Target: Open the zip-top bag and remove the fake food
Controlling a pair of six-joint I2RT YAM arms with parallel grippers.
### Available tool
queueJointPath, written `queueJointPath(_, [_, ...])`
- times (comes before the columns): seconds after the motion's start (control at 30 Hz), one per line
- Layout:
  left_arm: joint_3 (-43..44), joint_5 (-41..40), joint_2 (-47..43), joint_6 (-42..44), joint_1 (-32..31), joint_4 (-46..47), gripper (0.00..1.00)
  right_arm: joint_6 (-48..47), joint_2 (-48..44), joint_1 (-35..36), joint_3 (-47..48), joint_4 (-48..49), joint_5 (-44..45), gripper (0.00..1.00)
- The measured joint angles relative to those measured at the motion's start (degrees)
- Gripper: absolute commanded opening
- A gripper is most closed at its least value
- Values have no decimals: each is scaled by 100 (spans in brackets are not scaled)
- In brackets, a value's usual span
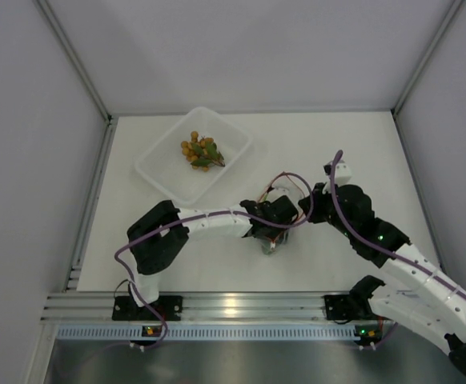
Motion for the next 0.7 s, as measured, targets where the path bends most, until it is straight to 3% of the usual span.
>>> queueJointPath(0.07, [-299, 39, -225, -15, 0, 199, 0, -11, 0, 0, 0, 9, -79, 0])
queueJointPath(0.37, [-1204, 203, -1147, 168, -85, 1156, 0, -166, 109, 0, 234, 63, -205, 0])
queueJointPath(0.7, [-2304, 535, -1971, 728, -111, 2555, 0, -516, 1097, 11, 955, -57, -140, 0])
